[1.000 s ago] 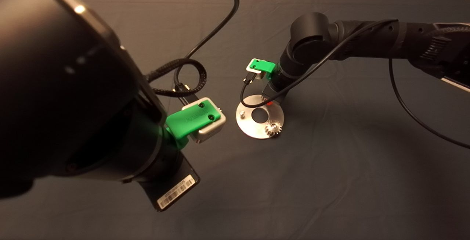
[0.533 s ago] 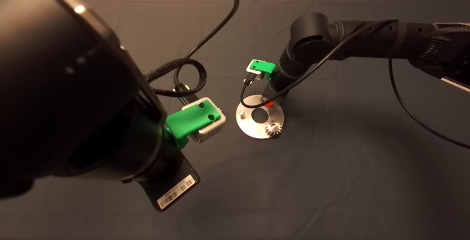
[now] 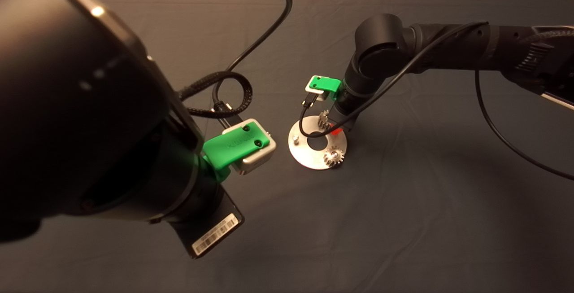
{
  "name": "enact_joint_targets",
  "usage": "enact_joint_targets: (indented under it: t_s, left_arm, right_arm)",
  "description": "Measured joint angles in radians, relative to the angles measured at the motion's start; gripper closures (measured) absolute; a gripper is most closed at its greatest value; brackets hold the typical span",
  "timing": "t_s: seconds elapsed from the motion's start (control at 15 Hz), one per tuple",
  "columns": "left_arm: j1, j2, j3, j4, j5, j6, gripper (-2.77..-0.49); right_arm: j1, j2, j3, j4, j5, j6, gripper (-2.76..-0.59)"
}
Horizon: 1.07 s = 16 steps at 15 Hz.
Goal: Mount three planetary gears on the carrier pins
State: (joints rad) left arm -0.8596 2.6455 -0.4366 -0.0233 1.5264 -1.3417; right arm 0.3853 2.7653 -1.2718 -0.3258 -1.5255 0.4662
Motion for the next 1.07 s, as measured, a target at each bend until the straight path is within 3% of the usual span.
enact_joint_targets:
  t_s: [0.13, 0.2, 0.47, 0.67, 0.8, 0.93, 1.07]
  left_arm:
    - [0.0, 0.0, 0.0, 0.0, 0.0, 0.0, -1.62]
    - [0.0, 0.0, 0.0, 0.0, 0.0, 0.0, -1.62]
    - [0.0, 0.0, 0.0, -0.002, 0.0, 0.0, -1.62]
    - [0.0, 0.0, 0.0, -0.003, 0.0, 0.0, -1.62]
    - [0.0, 0.0, 0.0, -0.003, 0.0, 0.0, -1.62]
    - [0.0, 0.001, 0.0, -0.003, 0.0, 0.0, -1.62]
    - [0.0, 0.006, 0.0, -0.003, -0.001, 0.001, -1.62]
  right_arm:
    - [0.008, 0.0, 0.009, 0.028, 0.0, -0.001, -1.76]
    - [0.03, -0.007, 0.028, 0.049, 0.0, -0.001, -1.76]
    - [0.049, -0.064, 0.059, 0.064, 0.002, -0.006, -1.76]
    - [0.068, -0.175, 0.081, 0.066, -0.002, -0.032, -1.76]
    - [0.08, -0.238, 0.156, 0.078, -0.003, -0.033, -1.76]
    - [0.103, -0.289, 0.302, 0.135, -0.005, -0.021, -1.76]
    - [0.143, -0.323, 0.448, 0.191, -0.001, 0.039, -1.76]
